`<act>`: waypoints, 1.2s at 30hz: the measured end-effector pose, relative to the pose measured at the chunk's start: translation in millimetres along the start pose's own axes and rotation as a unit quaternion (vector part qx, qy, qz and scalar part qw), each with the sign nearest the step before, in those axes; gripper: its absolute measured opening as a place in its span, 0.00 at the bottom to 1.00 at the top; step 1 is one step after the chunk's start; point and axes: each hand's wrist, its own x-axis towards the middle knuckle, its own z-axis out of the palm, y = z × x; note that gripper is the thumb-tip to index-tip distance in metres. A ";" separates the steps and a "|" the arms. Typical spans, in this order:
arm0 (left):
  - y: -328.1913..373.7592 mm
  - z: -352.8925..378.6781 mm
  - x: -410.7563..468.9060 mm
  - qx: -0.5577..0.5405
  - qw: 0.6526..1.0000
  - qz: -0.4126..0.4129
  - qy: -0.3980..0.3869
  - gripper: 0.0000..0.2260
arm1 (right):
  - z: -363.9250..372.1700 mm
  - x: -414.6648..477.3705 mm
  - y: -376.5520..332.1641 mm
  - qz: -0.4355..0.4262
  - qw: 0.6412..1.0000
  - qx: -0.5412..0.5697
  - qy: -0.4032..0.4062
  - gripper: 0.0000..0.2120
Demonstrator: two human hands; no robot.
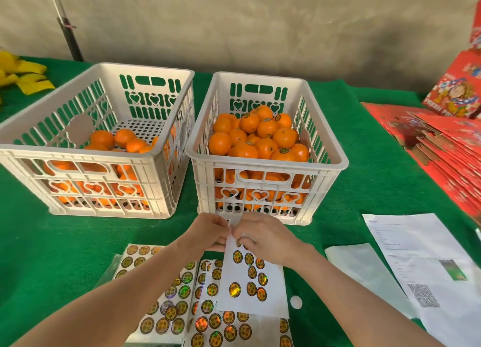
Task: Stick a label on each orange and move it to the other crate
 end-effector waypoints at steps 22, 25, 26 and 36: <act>-7.3 -7.4 14.5 0.129 0.991 0.007 -0.047 0.07 | 1.1 7.5 1.4 0.246 0.930 0.268 0.054 0.11; -4.5 -15.0 9.5 0.310 0.944 0.111 0.012 0.12 | -9.9 15.4 -10.1 0.229 0.918 0.312 0.085 0.13; 0.3 -20.6 4.4 0.329 0.929 0.162 0.045 0.12 | -14.0 20.4 -16.3 0.210 0.918 0.322 0.096 0.13; 98.1 -153.3 -50.0 -0.003 0.894 0.402 0.199 0.08 | -51.1 163.7 -104.7 -0.025 0.880 0.332 0.338 0.01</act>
